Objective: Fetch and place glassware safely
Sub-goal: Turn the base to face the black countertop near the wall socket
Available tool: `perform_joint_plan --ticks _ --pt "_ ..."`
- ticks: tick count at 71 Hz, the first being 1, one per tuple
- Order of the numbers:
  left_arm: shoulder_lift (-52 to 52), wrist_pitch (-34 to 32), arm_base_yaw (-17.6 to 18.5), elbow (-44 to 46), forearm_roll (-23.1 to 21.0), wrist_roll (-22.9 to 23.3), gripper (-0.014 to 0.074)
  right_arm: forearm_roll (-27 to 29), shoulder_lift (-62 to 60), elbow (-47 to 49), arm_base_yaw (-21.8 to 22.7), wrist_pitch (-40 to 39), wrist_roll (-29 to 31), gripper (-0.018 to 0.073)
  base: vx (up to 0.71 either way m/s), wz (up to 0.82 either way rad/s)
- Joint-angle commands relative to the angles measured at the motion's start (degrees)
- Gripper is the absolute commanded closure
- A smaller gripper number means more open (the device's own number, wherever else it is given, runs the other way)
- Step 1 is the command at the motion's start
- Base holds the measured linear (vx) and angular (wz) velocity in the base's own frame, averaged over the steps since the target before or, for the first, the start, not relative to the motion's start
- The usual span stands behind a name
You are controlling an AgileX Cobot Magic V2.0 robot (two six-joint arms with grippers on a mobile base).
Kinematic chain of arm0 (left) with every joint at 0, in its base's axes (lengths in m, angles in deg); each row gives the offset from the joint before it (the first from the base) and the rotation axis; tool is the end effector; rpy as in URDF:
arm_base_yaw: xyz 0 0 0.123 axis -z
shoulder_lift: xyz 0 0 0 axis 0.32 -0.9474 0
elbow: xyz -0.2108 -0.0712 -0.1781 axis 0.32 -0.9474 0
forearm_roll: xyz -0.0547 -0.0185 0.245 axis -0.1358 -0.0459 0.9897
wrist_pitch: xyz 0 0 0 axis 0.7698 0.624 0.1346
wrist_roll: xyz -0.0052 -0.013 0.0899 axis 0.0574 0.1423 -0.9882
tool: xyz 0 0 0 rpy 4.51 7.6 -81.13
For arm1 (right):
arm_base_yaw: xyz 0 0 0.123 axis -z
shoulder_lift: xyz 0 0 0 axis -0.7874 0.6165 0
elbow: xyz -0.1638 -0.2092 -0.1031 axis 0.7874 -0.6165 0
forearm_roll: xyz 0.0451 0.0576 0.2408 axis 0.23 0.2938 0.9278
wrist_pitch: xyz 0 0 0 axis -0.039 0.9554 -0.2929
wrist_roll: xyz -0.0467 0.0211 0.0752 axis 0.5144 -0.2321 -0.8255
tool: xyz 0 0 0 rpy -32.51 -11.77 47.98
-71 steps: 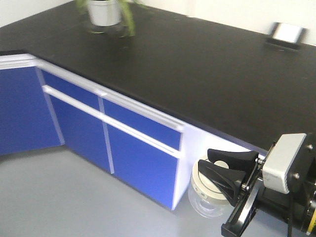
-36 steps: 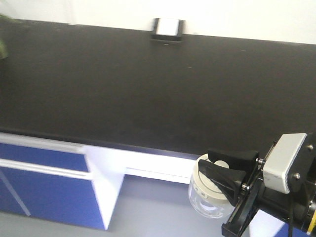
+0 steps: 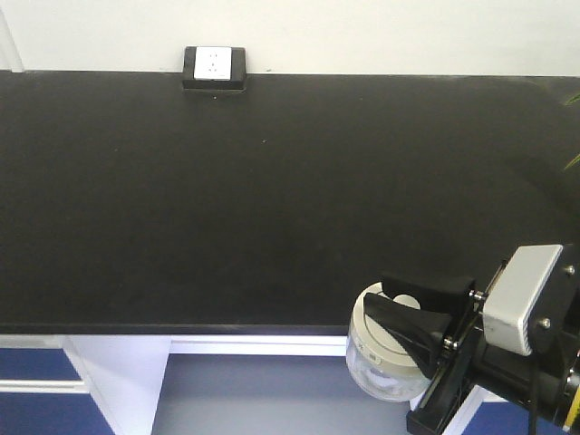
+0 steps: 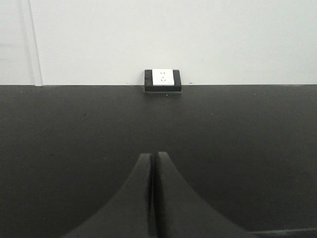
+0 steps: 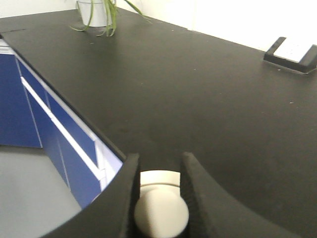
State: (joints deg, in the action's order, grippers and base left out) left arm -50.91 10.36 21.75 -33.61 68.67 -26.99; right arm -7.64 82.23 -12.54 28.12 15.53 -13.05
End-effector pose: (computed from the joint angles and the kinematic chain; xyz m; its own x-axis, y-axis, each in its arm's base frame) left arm 0.0505 -0.0033 0.2583 -0.0704 -0.0811 -0.9942 0.0541 0.9949 -0.0849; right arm 0.1469 0.1059 0.2635 -0.1057 -0.1392 -0.9846 -0.7524 0.6586 -0.0123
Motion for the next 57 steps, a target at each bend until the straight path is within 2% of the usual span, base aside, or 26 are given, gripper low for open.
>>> perform_joint_plan --ticks 1,57 --pt "-0.92 -4.32 0.24 1.55 -0.46 0.34 0.0603 1.91 -0.77 1.9 0.29 -3.47 0.23 0.056 0.18 -0.07" --pt "-0.92 -4.32 0.24 1.55 -0.46 0.34 0.0603 1.91 -0.77 1.9 0.29 -3.37 0.25 0.056 0.15 0.05"
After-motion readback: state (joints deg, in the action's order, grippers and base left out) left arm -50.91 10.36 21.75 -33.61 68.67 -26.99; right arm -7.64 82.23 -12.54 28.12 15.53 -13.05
